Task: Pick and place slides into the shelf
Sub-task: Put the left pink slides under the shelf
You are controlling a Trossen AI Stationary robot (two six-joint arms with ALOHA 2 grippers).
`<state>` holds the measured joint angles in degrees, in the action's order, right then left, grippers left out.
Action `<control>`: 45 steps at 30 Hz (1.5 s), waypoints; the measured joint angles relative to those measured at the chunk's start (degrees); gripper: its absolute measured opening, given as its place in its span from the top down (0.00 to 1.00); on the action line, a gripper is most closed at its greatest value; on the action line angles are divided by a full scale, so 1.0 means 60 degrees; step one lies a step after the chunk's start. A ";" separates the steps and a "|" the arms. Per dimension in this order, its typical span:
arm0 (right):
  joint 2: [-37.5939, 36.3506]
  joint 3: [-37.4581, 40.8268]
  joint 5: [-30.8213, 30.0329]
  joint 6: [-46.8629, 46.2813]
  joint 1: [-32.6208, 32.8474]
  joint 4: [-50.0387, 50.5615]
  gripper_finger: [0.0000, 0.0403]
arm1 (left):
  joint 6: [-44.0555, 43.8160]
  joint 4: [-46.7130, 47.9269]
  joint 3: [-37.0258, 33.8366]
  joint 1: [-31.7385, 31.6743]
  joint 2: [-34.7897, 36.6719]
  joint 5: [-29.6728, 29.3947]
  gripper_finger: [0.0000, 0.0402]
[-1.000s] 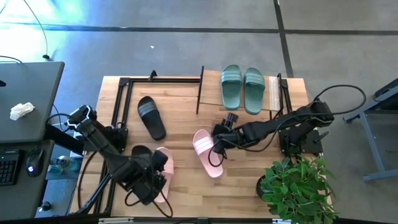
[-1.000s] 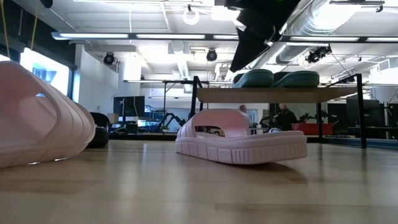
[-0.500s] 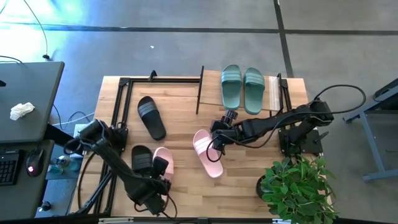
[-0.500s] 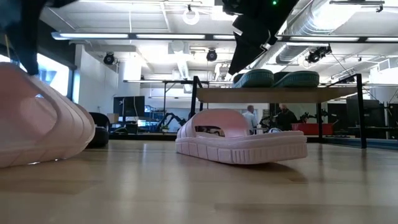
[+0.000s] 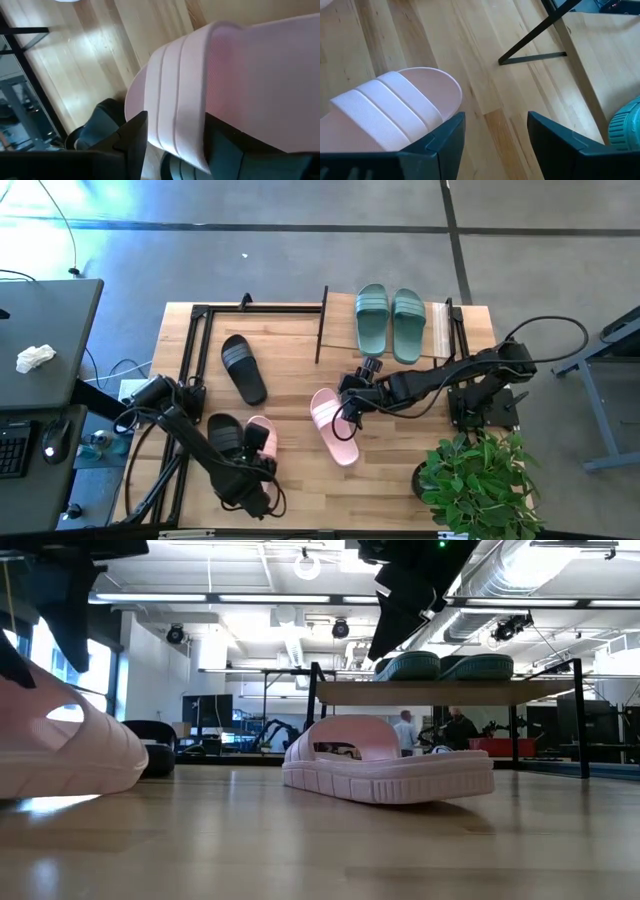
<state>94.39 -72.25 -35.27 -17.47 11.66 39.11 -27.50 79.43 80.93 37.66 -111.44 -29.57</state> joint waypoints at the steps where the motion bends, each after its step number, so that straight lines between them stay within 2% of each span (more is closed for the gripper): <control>1: 0.0000 0.0000 0.0000 0.0000 0.0000 0.0004 0.49 | 0.0003 -0.0005 0.0000 -0.0036 -0.0089 -0.0037 0.60; 6: 0.0000 0.0000 0.0000 -0.0051 0.0000 0.0004 0.49 | 0.0006 -0.0009 -0.0003 -0.0111 -0.0405 -0.0127 0.60; 9: 0.0000 0.0000 -0.0004 -0.0073 0.0000 0.0007 0.49 | 0.0008 0.0006 -0.0004 -0.0162 -0.0436 -0.0301 0.65; 17: 0.0000 0.0000 -0.0004 -0.0076 0.0000 0.0007 0.49 | 0.0003 0.0000 -0.0004 -0.0162 -0.0444 -0.0505 0.97; 23: 0.0000 0.0000 0.0067 -0.0076 0.0000 -0.0100 0.49 | -0.0212 0.0350 0.0247 -0.0162 -0.0447 -0.0777 0.98; 28: -0.0039 0.0000 0.0282 -0.0070 -0.0062 -0.0439 0.49 | -0.0494 0.1890 0.1076 -0.0181 -0.0439 -0.1795 0.99; 35: -0.0688 0.0000 0.0759 0.0048 -0.0584 -0.1323 0.49 | 0.0224 0.1698 0.1266 -0.0809 0.0451 -0.2751 0.99; 40: -0.1738 0.0000 0.1673 0.0251 -0.1337 -0.2010 0.49 | 0.1222 0.1768 0.1606 -0.1600 0.1163 -0.4114 1.00; 45: -0.2988 0.0000 0.3506 0.0021 -0.2482 -0.2368 0.49 | 0.2295 0.1688 0.2391 -0.2558 0.1536 -0.5824 1.00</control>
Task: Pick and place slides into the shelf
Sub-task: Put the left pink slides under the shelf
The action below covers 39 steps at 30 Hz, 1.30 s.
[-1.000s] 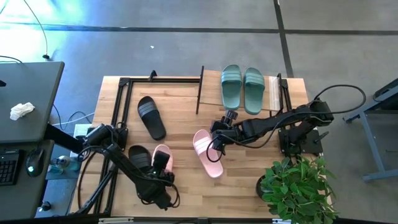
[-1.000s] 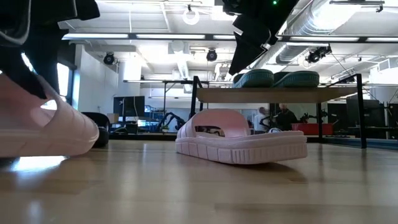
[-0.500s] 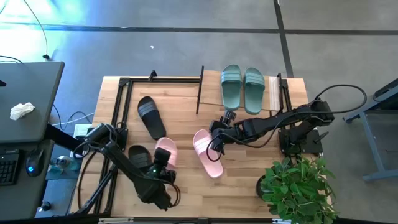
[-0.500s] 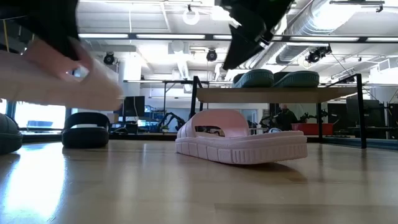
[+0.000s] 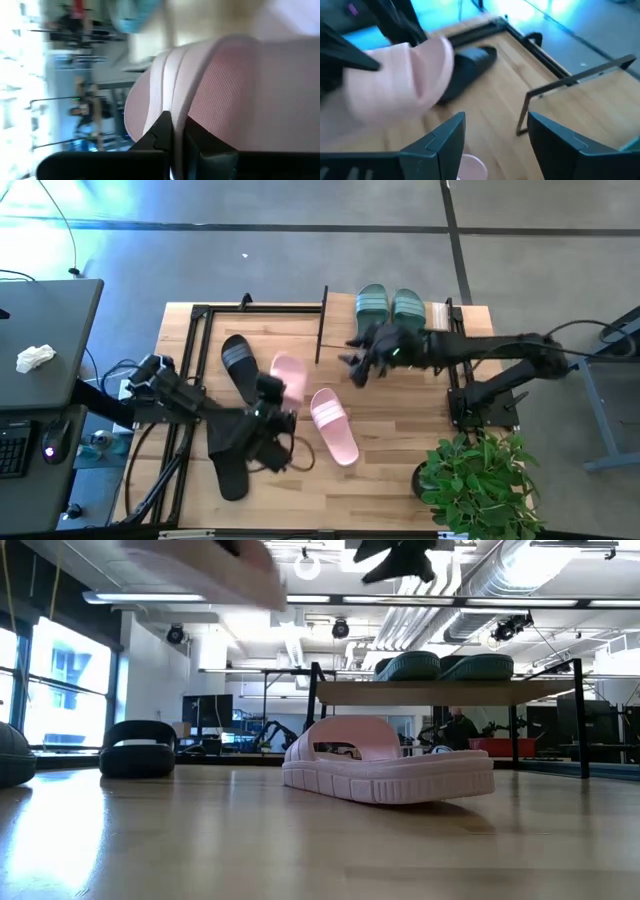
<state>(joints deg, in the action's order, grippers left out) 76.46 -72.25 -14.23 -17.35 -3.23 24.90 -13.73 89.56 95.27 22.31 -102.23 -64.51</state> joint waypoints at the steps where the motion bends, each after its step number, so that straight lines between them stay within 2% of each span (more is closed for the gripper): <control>1: -0.0240 0.0000 0.0446 -0.0217 -0.0269 -0.0013 0.49 | 0.0241 0.0027 0.0250 -0.0193 0.0016 -0.0379 1.00; 7: -0.1202 0.0000 0.3448 -0.2524 -0.2030 0.0145 0.49 | 0.2285 -0.0327 0.1756 -0.1507 0.0039 -0.2314 1.00; 10: -0.1449 0.0000 0.4452 -0.3100 -0.2444 0.0148 0.49 | 0.2816 -0.0652 0.2371 -0.2221 0.0053 -0.3068 1.00; 13: -0.1588 0.0000 0.4607 -0.3326 -0.2316 0.0104 0.49 | 0.3076 -0.0859 0.2819 -0.2889 0.0053 -0.3518 1.00; 18: -0.1657 0.0000 0.3660 -0.3134 -0.1791 0.0079 0.49 | 0.3081 -0.0952 0.3026 -0.3763 0.0053 -0.3708 1.00; 21: -0.1603 0.0190 0.3627 -0.3282 -0.1666 -0.0395 0.49 | 0.3156 -0.0924 0.3026 -0.4060 0.0053 -0.3712 1.00; 23: -0.1598 0.0983 0.3705 -0.4079 -0.1486 -0.1439 0.49 | 0.3361 -0.0975 0.3026 -0.4121 0.0053 -0.3718 1.00; 26: -0.1547 0.2835 0.3779 -0.5283 -0.0956 -0.3547 0.49 | 0.3493 -0.1114 0.3026 -0.4108 0.0053 -0.3764 1.00; 29: -0.1544 0.4746 0.3647 -0.6506 -0.0302 -0.6212 0.49 | 0.3580 -0.1169 0.3026 -0.4085 0.0053 -0.3774 1.00; 31: -0.1531 0.5787 0.3142 -0.7204 0.0246 -0.8477 0.49 | 0.3576 -0.1187 0.3026 -0.4091 0.0053 -0.3772 1.00; 32: -0.1467 0.6231 0.2510 -0.7494 0.0597 -0.9634 0.49 | 0.3576 -0.1230 0.3026 -0.4092 0.0053 -0.3761 1.00; 34: -0.1354 0.7063 0.0731 -0.7895 0.1356 -1.1352 0.49 | 0.3576 -0.1478 0.3026 -0.4094 0.0053 -0.3690 1.00; 37: -0.0961 0.7887 -0.2111 -0.8204 0.2405 -1.2838 0.49 | 0.3576 -0.1955 0.3026 -0.4092 0.0053 -0.3539 1.00; 39: -0.0487 0.8148 -0.3033 -0.8106 0.2798 -1.3797 0.49 | 0.3636 -0.2261 0.3026 -0.4092 0.0053 -0.3486 1.00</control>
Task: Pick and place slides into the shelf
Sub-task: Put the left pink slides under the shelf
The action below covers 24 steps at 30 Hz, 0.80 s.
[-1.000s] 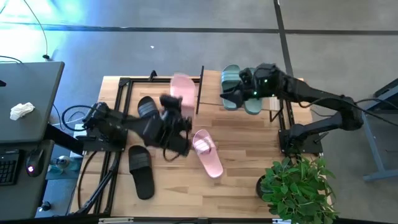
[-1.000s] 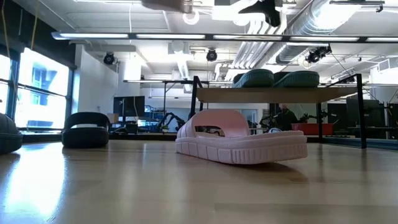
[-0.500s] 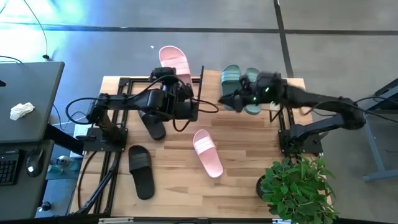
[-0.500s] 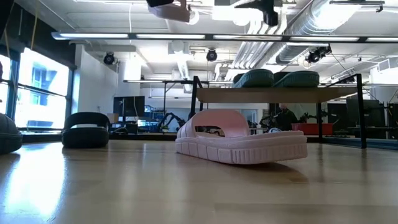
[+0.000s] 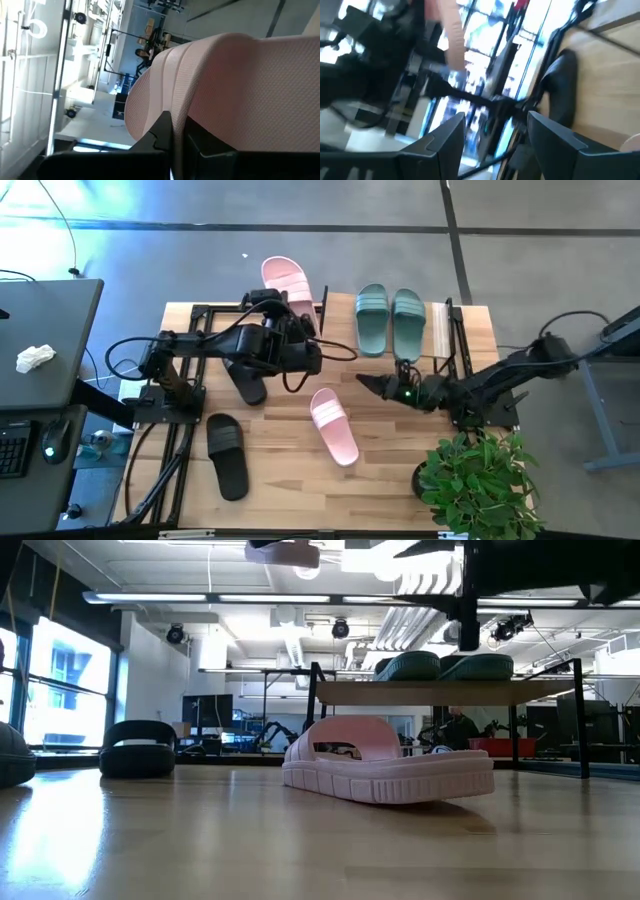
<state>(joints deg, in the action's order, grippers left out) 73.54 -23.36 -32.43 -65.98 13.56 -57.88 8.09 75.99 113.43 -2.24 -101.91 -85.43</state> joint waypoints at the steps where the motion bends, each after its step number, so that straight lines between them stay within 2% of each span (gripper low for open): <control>1: 0.0298 0.0034 -0.0172 0.0063 0.0090 -0.0620 0.49 | 0.0100 -0.0198 0.0000 0.0000 0.0000 0.0030 1.00; 4: 0.1372 -0.0134 -0.0310 0.0162 0.0182 -0.2625 0.49 | 0.0571 -0.0958 0.0000 0.0000 -0.0061 0.0275 1.00; 7: 0.2602 -0.0496 -0.0235 0.0326 0.0112 -0.3888 0.49 | 0.1269 -0.1779 0.0003 0.0000 -0.0195 0.0523 1.00; 10: 0.3668 -0.0872 -0.0693 0.0821 0.0058 -0.5380 0.49 | 0.1899 -0.2232 -0.0007 0.0000 -0.0279 0.0847 1.00; 15: 0.4412 -0.1583 -0.0937 0.1143 -0.0011 -0.5342 0.49 | 0.2197 -0.2612 -0.0007 0.0000 -0.0425 0.0993 1.00; 22: 0.4567 -0.2852 -0.1010 0.2953 -0.0003 -0.5376 0.49 | 0.2163 -0.2888 -0.0004 -0.0007 -0.0529 0.1369 1.00; 24: 0.4600 -0.3035 -0.1185 0.3030 -0.0007 -0.5242 0.49 | 0.2184 -0.3063 0.0011 -0.0007 -0.0613 0.1343 1.00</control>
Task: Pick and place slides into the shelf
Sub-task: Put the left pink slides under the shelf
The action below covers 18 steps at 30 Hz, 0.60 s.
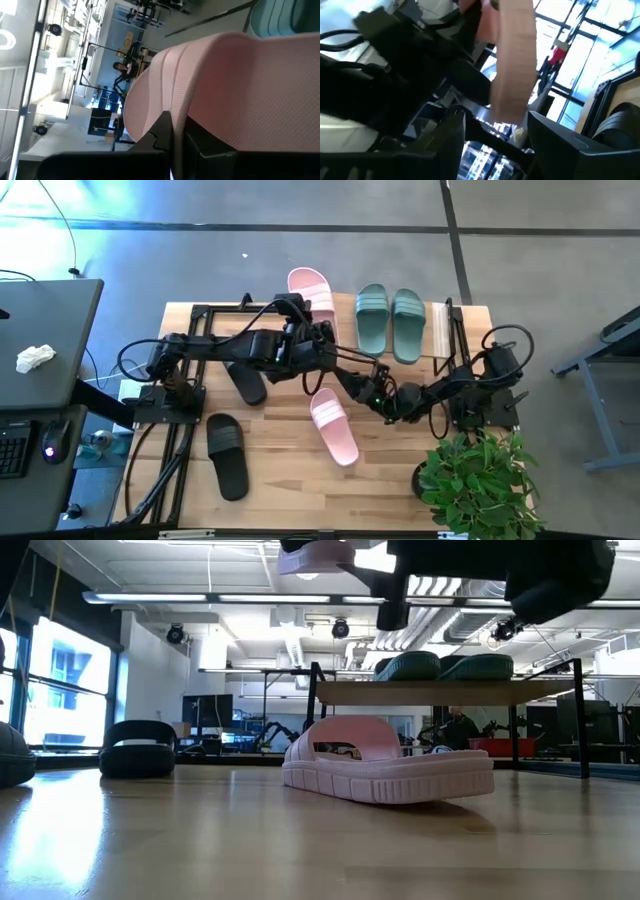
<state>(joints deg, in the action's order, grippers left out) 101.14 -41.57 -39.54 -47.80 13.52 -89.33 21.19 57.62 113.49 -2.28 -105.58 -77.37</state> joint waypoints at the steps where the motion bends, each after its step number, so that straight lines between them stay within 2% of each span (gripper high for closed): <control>1: 0.0000 -0.0046 -0.0026 -0.0044 0.0000 0.0058 0.49 | 0.0002 0.0008 -0.0013 0.0000 -0.0027 0.0049 1.00; 13: 0.0000 -0.0118 -0.0392 -0.0206 -0.0127 0.0229 0.50 | 0.0260 -0.0769 -0.0017 0.0000 -0.0039 0.0601 1.00; 18: 0.0000 -0.0118 -0.0490 -0.0228 -0.0127 0.0243 0.56 | 0.0262 -0.0964 -0.0018 -0.0003 -0.0039 0.0794 1.00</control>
<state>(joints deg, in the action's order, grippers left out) 101.14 -42.28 -42.48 -49.17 12.75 -87.87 22.76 51.83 113.38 -2.30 -105.82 -72.60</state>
